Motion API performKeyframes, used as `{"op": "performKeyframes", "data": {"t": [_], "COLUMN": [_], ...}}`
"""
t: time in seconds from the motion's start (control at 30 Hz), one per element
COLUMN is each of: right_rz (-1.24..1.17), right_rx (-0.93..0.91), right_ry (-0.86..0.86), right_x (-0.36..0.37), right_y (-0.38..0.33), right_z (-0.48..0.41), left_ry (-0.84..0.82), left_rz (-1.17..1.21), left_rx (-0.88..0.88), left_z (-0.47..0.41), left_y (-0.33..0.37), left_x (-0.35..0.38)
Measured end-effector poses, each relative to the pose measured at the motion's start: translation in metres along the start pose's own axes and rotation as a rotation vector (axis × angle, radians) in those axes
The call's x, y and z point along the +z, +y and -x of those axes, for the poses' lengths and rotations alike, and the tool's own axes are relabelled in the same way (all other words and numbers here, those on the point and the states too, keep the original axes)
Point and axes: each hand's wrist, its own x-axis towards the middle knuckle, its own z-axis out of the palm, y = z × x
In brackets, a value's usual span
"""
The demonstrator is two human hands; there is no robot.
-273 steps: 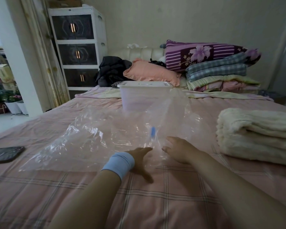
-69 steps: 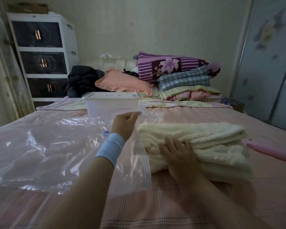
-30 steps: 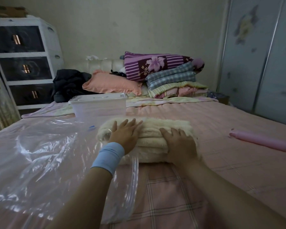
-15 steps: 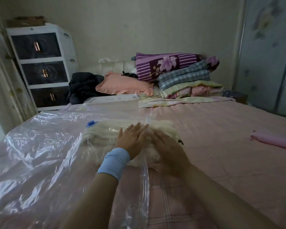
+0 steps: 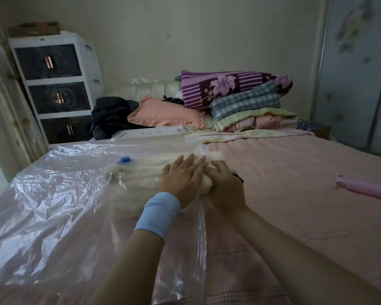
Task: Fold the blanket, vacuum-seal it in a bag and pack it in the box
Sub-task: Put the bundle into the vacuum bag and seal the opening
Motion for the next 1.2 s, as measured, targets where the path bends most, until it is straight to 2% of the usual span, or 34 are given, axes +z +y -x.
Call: {"op": "performKeyframes", "data": {"t": [0.07, 0.13, 0.17, 0.2, 0.23, 0.27, 0.33, 0.4, 0.47, 0.5, 0.57, 0.63, 0.67, 0.77, 0.8, 0.87, 0.93, 1.07, 1.13, 1.2], "right_rz": [0.06, 0.164, 0.1, -0.035, -0.059, -0.006, -0.059, -0.21, -0.413, -0.481, -0.581, -0.698, -0.819, -1.051, -1.053, -1.055, -1.119, -1.21, -1.215, -1.104], "right_rx": [-0.075, -0.09, 0.017, 0.159, 0.134, -0.037, -0.237, -0.236, 0.0, 0.157, 0.614, 1.071, 1.219, 1.39, 1.424, 1.528, 1.544, 1.411, 1.325, 1.193], "right_ry": [0.13, 0.134, 0.05, -0.167, -0.372, -0.493, -0.55, -0.543, -0.487, -0.388, -0.204, -0.233, -0.293, -0.442, -0.488, -0.576, -0.659, -0.742, -0.694, -0.536], "right_x": [0.012, 0.028, 0.042, 0.051, 0.063, 0.067, 0.059, 0.043, 0.028, 0.028, 0.034, 0.038, 0.041, 0.057, 0.064, 0.074, 0.074, 0.072, 0.072, 0.076], "right_y": [-0.019, -0.026, -0.022, -0.022, -0.02, -0.019, -0.015, -0.014, -0.017, -0.017, -0.014, -0.011, -0.01, -0.015, -0.016, -0.012, -0.008, -0.006, -0.014, -0.019], "right_z": [-0.011, -0.004, 0.007, 0.021, 0.038, 0.048, 0.056, 0.048, 0.041, 0.04, 0.026, 0.005, 0.0, 0.001, 0.002, -0.001, -0.007, -0.006, -0.006, -0.005], "left_ry": [0.054, 0.049, 0.024, -0.015, -0.067, -0.126, -0.22, -0.241, -0.185, -0.122, -0.039, -0.127, -0.201, -0.358, -0.351, -0.202, -0.061, -0.152, -0.128, -0.104], "left_rz": [0.088, 0.162, 0.184, 0.189, 0.162, 0.114, 0.063, 0.051, -0.01, -0.009, -0.014, -0.083, -0.112, -0.249, -0.29, -0.348, -0.404, -0.243, -0.219, -0.206], "left_rx": [0.016, 0.029, 0.022, 0.006, -0.015, -0.036, -0.066, -0.075, -0.08, -0.102, -0.18, -0.246, -0.275, -0.253, -0.23, -0.228, -0.229, -0.28, -0.256, -0.225], "left_z": [0.0, 0.001, 0.002, 0.004, 0.006, 0.008, 0.013, 0.016, 0.014, 0.013, 0.01, 0.009, 0.007, -0.003, -0.009, -0.017, -0.016, -0.004, -0.003, -0.002], "left_y": [0.004, 0.004, 0.003, -0.001, -0.005, -0.01, -0.019, -0.026, -0.032, -0.036, -0.044, -0.051, -0.056, -0.059, -0.059, -0.062, -0.069, -0.082, -0.085, -0.083], "left_x": [-0.013, -0.024, -0.027, -0.026, -0.025, -0.022, -0.017, -0.015, -0.014, -0.015, -0.014, -0.011, -0.006, -0.009, -0.016, -0.03, -0.028, 0.005, 0.008, 0.004]}}
